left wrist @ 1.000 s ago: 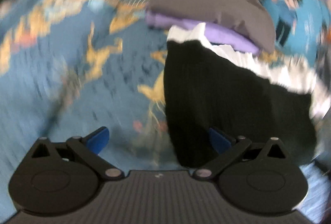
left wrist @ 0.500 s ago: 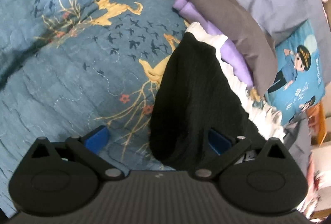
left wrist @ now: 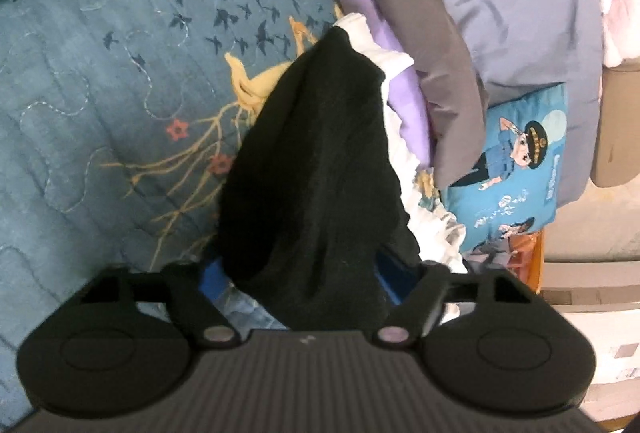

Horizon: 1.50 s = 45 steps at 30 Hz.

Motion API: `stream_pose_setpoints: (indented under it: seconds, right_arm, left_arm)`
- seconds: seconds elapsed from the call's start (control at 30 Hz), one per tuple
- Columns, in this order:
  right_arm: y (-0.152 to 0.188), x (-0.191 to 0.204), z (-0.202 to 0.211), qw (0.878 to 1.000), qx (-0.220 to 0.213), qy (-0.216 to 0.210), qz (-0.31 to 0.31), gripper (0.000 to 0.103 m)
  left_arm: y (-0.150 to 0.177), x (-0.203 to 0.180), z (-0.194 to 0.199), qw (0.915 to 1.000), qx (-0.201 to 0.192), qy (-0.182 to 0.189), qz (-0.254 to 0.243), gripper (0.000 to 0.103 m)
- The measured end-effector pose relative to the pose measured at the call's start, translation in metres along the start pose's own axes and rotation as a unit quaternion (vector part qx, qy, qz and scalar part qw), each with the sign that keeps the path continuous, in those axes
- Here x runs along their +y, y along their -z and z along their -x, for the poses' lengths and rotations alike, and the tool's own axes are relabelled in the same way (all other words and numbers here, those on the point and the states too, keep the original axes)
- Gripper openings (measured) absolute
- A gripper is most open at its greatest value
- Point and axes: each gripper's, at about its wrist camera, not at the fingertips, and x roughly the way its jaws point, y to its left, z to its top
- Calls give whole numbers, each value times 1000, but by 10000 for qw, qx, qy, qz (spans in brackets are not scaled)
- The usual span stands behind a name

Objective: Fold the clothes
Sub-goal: 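Press the folded cardigan flat with both tools and open the grippers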

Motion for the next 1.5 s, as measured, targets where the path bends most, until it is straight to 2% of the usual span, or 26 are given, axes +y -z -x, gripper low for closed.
stream_pose_setpoints:
  seconds: [0.03, 0.07, 0.1, 0.13, 0.17, 0.2, 0.23, 0.37, 0.6, 0.77, 0.9, 1.03, 1.1, 1.2, 1.37, 1.5]
  right_arm:
    - [0, 0, -1, 10000, -10, 8, -2, 78]
    - [0, 0, -1, 10000, -21, 15, -11, 77]
    - [-1, 0, -1, 10000, -33, 22, -25, 72]
    - [-1, -1, -2, 10000, -35, 56, -37, 67]
    - [-2, -3, -2, 9999, -28, 111, -46, 50]
    - [-2, -5, -3, 9998, -22, 166, -56, 21]
    - [-2, -6, -3, 9997, -15, 221, -65, 15]
    - [0, -5, 3, 9996, -49, 283, 49, 15]
    - [4, 31, 41, 9961, -110, 163, 860, 14]
    - [13, 36, 77, 9932, 93, 355, 1105, 14]
    - [30, 18, 98, 9869, 426, 832, 1317, 14]
    - [50, -13, 107, 9817, 732, 1242, 1248, 14]
    - [57, -17, 107, 9787, 710, 1311, 1412, 14]
    - [62, -14, 106, 9751, 648, 1345, 1641, 14]
    - [62, -14, 105, 9756, 625, 1355, 1610, 15]
    - [64, -15, 105, 9741, 620, 1387, 1676, 15]
  left_arm:
    - [-1, 1, -2, 10000, -21, 31, 49, 62]
    - [-2, 2, -5, 9999, -43, 62, 98, 45]
    - [-3, 3, -7, 9998, -64, 92, 147, 38]
    - [-2, 4, -9, 9998, -81, 86, 167, 36]
    - [-2, 5, -11, 9998, -97, 75, 184, 31]
    - [-1, 6, -13, 9997, -113, 64, 200, 29]
    - [0, 6, -13, 9997, -167, 56, 165, 27]
    - [6, -2, -4, 9987, -460, -57, -192, 23]
    - [24, -27, 34, 9919, -682, -144, -1062, 23]
    - [57, -28, 74, 9882, -485, -203, -1438, 23]
    - [91, -1, 90, 9845, -167, -654, -1616, 23]
    - [106, 40, 79, 9824, 127, -1144, -1468, 23]
    - [108, 46, 76, 9816, 132, -1179, -1498, 23]
    - [116, 34, 77, 9727, 60, -1370, -1874, 23]
    - [128, 14, 78, 9531, -64, -1692, -2510, 23]
    - [137, 15, 75, 9440, -58, -1916, -2684, 23]
